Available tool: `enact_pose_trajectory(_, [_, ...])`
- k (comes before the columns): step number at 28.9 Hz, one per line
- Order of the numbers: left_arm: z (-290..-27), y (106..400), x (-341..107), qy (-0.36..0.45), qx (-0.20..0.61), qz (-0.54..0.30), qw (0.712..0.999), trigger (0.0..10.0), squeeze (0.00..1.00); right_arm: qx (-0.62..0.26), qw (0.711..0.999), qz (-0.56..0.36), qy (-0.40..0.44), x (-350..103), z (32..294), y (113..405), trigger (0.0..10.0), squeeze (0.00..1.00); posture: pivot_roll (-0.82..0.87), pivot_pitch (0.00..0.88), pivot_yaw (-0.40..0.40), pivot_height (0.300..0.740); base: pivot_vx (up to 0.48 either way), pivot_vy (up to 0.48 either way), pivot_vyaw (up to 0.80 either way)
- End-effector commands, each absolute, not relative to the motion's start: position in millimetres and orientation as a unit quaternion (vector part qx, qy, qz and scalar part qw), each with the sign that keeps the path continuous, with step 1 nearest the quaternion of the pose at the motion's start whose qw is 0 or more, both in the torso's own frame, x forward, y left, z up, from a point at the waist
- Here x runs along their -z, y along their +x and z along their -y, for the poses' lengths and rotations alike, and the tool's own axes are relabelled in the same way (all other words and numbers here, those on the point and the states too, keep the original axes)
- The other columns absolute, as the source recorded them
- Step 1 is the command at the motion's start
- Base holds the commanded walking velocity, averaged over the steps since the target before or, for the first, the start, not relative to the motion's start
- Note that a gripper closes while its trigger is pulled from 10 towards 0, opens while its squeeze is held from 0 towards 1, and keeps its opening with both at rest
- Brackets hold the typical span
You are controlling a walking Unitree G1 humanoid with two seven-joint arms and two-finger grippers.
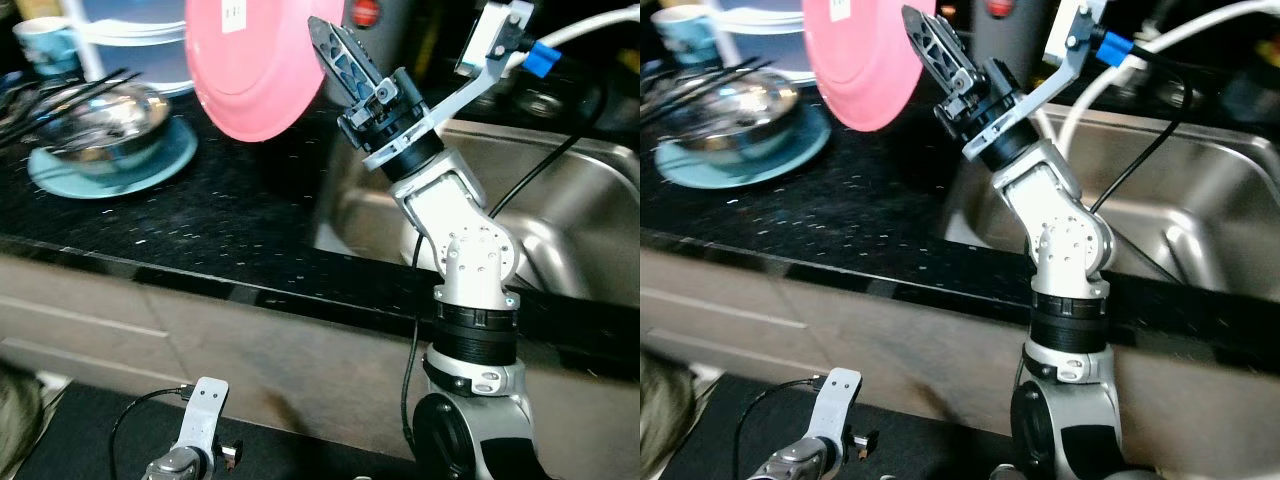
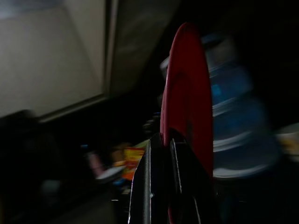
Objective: Kitchen organization
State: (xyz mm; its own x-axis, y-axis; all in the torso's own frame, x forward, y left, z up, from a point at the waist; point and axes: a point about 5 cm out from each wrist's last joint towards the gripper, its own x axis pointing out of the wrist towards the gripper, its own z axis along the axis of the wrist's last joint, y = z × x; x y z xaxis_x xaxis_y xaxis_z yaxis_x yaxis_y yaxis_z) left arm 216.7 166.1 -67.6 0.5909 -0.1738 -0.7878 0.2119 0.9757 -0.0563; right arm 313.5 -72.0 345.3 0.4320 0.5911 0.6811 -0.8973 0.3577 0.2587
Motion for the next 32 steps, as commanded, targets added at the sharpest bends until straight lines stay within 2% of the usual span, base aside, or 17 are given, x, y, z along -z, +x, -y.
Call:
enact_pose_trajectory(1, [-165, 210, 72, 0.02, 0.111, -0.451, 0.885, 10.0, 0.0, -0.46, 0.804, 0.24, 0.29, -342, 75, 313, 0.0, 0.0, 0.0, 0.132, -0.034, 0.74, 0.0, 0.0, -0.8])
enact_pose_trajectory(4, [-164, 210, 72, 0.02, 0.111, -0.451, 0.885, 10.0, 0.0, -0.448, 0.821, 0.232, 0.266, -338, 75, 315, 0.0, 0.0, 0.0, 0.132, -0.035, 0.74, 0.0, 0.0, -0.8])
enact_pose_trajectory(7, [-164, 210, 72, 0.02, 0.112, -0.451, 0.885, 10.0, 0.0, -0.416, 0.861, 0.209, 0.206, -328, 77, 322, 0.0, 0.0, -0.01, 0.133, -0.033, 0.74, 0.0, 0.0, -0.8])
enact_pose_trajectory(8, [-164, 210, 72, 0.02, 0.112, -0.451, 0.885, 10.0, 0.0, -0.416, 0.861, 0.209, 0.206, -328, 77, 322, 0.0, 0.0, -0.01, 0.133, -0.033, 0.74, 0.0, 0.0, -0.8])
enact_pose_trajectory(10, [-164, 210, 72, 0.02, 0.113, -0.452, 0.885, 10.0, 0.0, -0.381, 0.892, 0.184, 0.161, -317, 78, 330, 0.0, 0.0, -0.01, 0.134, -0.031, 0.74, 0.0, 0.0, -0.8])
enact_pose_trajectory(11, [-164, 210, 72, 0.02, 0.113, -0.452, 0.885, 10.0, 0.0, -0.381, 0.892, 0.184, 0.161, -317, 78, 330, 0.0, 0.0, -0.01, 0.134, -0.031, 0.74, 0.0, 0.0, -0.8])
enact_pose_trajectory(13, [-164, 210, 72, 0.021, 0.114, -0.452, 0.884, 10.0, 0.0, -0.346, 0.918, 0.156, 0.112, -303, 78, 338, 0.0, 0.0, -0.01, 0.135, -0.03, 0.74, 0.0, 0.0, -0.8])
enact_pose_trajectory(16, [-164, 210, 72, 0.021, 0.114, -0.453, 0.884, 10.0, 0.0, -0.342, 0.921, 0.153, 0.107, -300, 78, 339, 0.0, 0.0, -0.01, 0.135, -0.03, 0.74, 0.0, 0.0, -0.8])
enact_pose_trajectory(20, [-165, 210, 72, 0.021, 0.115, -0.454, 0.883, 10.0, 0.0, -0.313, 0.938, 0.144, 0.048, -295, 78, 343, 0.0, 0.0, -0.01, 0.136, -0.029, 0.74, 0.0, 0.0, -0.8])
enact_pose_trajectory(21, [-165, 210, 72, 0.022, 0.116, -0.455, 0.883, 10.0, 0.0, -0.296, 0.946, 0.132, -0.003, -289, 78, 347, 0.5, 0.0, -0.01, 0.135, -0.028, 0.74, 0.0, 0.0, 0.0])
enact_pose_trajectory(22, [-165, 210, 72, 0.022, 0.116, -0.455, 0.883, 10.0, 0.0, -0.296, 0.946, 0.132, -0.003, -289, 78, 347, 0.5, 0.0, -0.01, 0.135, -0.028, 0.74, 0.0, 0.0, 0.0])
enact_pose_trajectory(23, [-165, 209, 72, 0.022, 0.117, -0.456, 0.882, 10.0, 0.0, -0.281, 0.951, 0.125, -0.04, -285, 79, 351, 10.0, 0.0, -0.01, 0.135, -0.028, 0.74, 0.0, 0.0, 0.0])
enact_pose_trajectory(25, [-165, 209, 72, 0.023, 0.118, -0.458, 0.881, 10.0, 0.0, -0.265, 0.955, 0.118, -0.067, -280, 81, 354, 10.0, 0.0, 0.0, 0.132, -0.03, 0.74, 0.0, 0.0, 0.0])
enact_pose_trajectory(26, [-165, 209, 72, 0.023, 0.119, -0.458, 0.881, 10.0, 0.0, -0.258, 0.956, 0.119, -0.071, -280, 82, 356, 10.0, 0.91, 0.0, 0.132, -0.031, 0.74, 0.0, 0.0, 0.0])
enact_pose_trajectory(27, [-165, 209, 72, 0.023, 0.119, -0.459, 0.88, 10.0, 0.0, -0.252, 0.957, 0.119, -0.073, -280, 83, 357, 10.0, 1.0, 0.0, 0.129, -0.032, 0.74, 0.0, 0.0, 0.0])
enact_pose_trajectory(32, [-164, 208, 73, 0.023, 0.12, -0.46, 0.879, 10.0, 0.0, -0.242, 0.96, 0.127, -0.054, -282, 84, 358, 10.0, 1.0, 0.0, 0.126, -0.031, 0.74, 0.0, 0.0, 0.0])
